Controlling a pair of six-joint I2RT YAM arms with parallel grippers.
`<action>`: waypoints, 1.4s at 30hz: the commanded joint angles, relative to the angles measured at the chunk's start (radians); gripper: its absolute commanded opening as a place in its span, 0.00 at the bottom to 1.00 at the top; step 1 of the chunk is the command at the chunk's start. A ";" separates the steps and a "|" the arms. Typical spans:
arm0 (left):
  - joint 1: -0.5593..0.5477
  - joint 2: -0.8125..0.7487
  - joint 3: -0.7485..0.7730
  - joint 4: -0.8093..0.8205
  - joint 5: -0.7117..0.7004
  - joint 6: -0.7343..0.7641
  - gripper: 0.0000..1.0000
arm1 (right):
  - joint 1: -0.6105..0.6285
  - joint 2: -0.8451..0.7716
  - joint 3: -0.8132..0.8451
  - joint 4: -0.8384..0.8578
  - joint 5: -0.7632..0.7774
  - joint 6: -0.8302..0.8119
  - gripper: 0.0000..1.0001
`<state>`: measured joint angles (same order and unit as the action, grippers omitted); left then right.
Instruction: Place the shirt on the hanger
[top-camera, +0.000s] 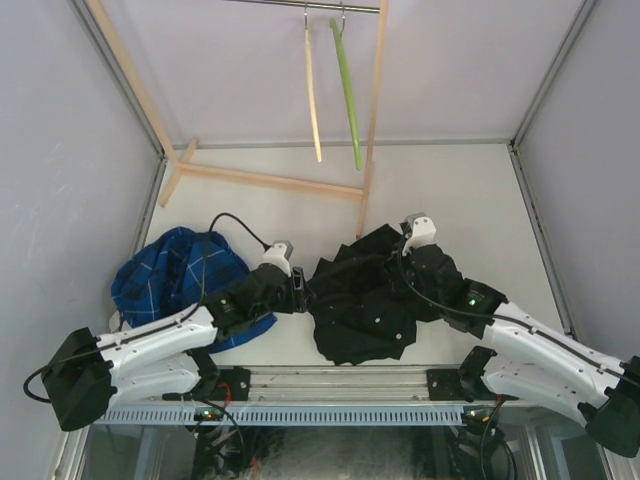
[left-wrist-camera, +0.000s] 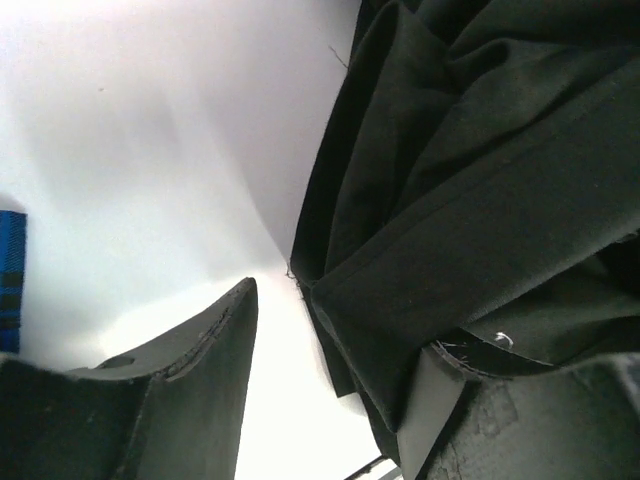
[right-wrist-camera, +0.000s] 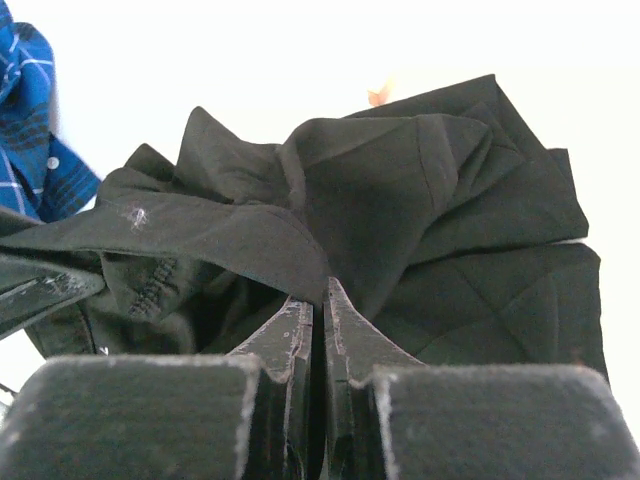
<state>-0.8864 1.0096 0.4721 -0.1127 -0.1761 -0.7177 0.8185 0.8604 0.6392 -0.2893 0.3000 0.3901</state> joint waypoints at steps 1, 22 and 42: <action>-0.040 0.011 0.091 -0.002 -0.025 -0.025 0.55 | -0.015 -0.001 0.001 -0.022 0.074 0.075 0.00; -0.061 -0.034 1.014 -0.634 -0.312 0.309 0.00 | 0.155 -0.051 0.529 0.023 0.197 -0.274 0.00; -0.061 0.317 1.803 -0.735 -0.431 0.678 0.00 | 0.269 0.227 1.052 0.149 0.316 -0.623 0.00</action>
<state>-0.9619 1.4025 2.3894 -0.9146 -0.5400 -0.0822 1.0946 1.1492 1.7447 -0.1894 0.5297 -0.2028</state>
